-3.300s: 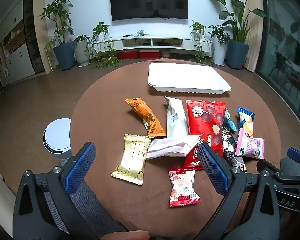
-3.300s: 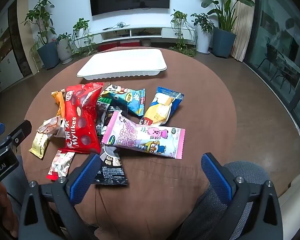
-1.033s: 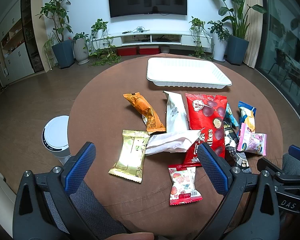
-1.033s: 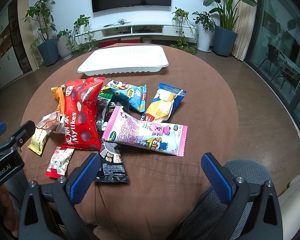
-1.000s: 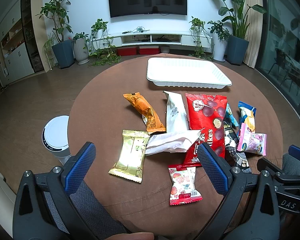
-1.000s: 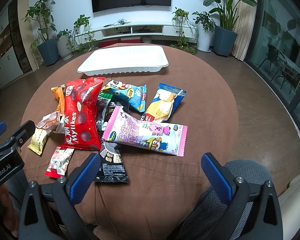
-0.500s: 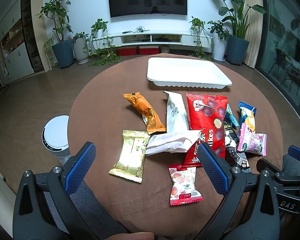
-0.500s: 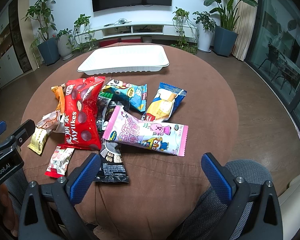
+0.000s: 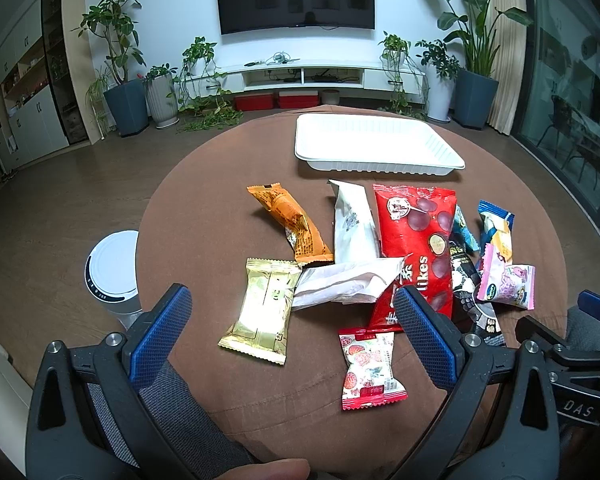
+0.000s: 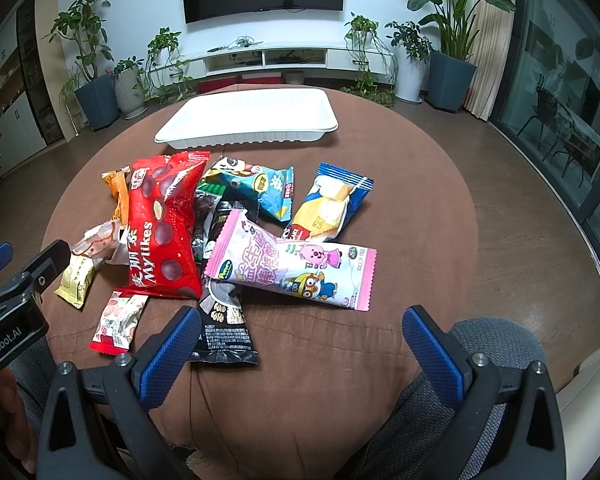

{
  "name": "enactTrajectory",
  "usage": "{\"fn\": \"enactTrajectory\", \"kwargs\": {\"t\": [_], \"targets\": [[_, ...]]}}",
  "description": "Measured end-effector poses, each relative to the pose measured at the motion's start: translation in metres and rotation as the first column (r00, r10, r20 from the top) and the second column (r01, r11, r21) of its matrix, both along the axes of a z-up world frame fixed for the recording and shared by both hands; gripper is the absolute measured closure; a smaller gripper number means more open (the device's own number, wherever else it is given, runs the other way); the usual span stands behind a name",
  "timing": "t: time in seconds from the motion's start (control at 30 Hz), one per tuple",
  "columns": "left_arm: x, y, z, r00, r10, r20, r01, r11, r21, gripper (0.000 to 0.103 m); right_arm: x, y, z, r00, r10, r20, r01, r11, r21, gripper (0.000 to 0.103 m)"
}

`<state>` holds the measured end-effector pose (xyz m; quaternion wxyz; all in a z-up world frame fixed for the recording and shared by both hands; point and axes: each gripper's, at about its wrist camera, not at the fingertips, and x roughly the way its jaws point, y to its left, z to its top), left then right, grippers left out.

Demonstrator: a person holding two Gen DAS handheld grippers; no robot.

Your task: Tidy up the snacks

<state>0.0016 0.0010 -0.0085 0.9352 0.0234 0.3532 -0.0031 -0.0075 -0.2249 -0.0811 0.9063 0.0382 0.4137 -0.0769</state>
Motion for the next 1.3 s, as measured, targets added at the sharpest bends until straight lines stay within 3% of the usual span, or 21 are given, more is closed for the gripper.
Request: {"fn": "enactTrajectory", "kwargs": {"t": [0.27,0.43,0.5,0.6,0.8,0.97,1.1,1.17,1.3], "targets": [[0.001,0.013,-0.003,0.999,-0.012,0.03,0.014,0.998,-0.059,0.0,-0.001,0.0,0.0,1.0,0.001,0.009,-0.001,1.0,0.025,0.0],[0.007,0.019,-0.007,0.986,-0.162,0.022,0.164,0.98,-0.109,0.0,-0.006,-0.006,-0.002,1.0,0.001,0.028,-0.001,1.0,0.031,0.0],[0.003,0.02,-0.01,0.987,-0.157,0.012,0.158,0.985,-0.074,0.0,-0.008,-0.01,-0.001,0.999,0.004,0.038,-0.005,0.999,0.039,0.0],[0.004,0.026,-0.023,0.981,-0.16,-0.105,0.155,0.986,-0.06,0.0,-0.012,-0.015,0.002,0.998,0.008,0.069,-0.012,0.998,0.066,0.0],[0.008,0.057,-0.035,0.979,-0.106,-0.175,0.094,0.993,-0.078,0.0,-0.014,-0.028,0.004,0.996,0.032,0.087,-0.045,0.987,0.156,0.001],[0.021,0.073,-0.024,0.981,-0.089,-0.174,0.078,0.994,-0.073,0.0,-0.007,-0.041,-0.007,0.997,0.064,0.036,-0.072,0.949,0.308,0.014],[0.04,0.077,-0.036,0.956,-0.12,-0.268,0.104,0.992,-0.073,0.001,-0.003,-0.042,-0.01,0.996,0.086,0.017,-0.086,0.934,0.347,0.024],[0.047,0.073,-0.042,0.946,-0.128,-0.299,0.121,0.992,-0.041,0.009,-0.003,-0.042,-0.012,0.995,0.096,0.014,-0.095,0.927,0.362,0.025],[0.058,0.07,-0.052,0.927,-0.159,-0.339,0.15,0.987,-0.053,0.041,-0.003,-0.044,-0.014,0.995,0.096,0.025,-0.098,0.915,0.391,0.025]]}}
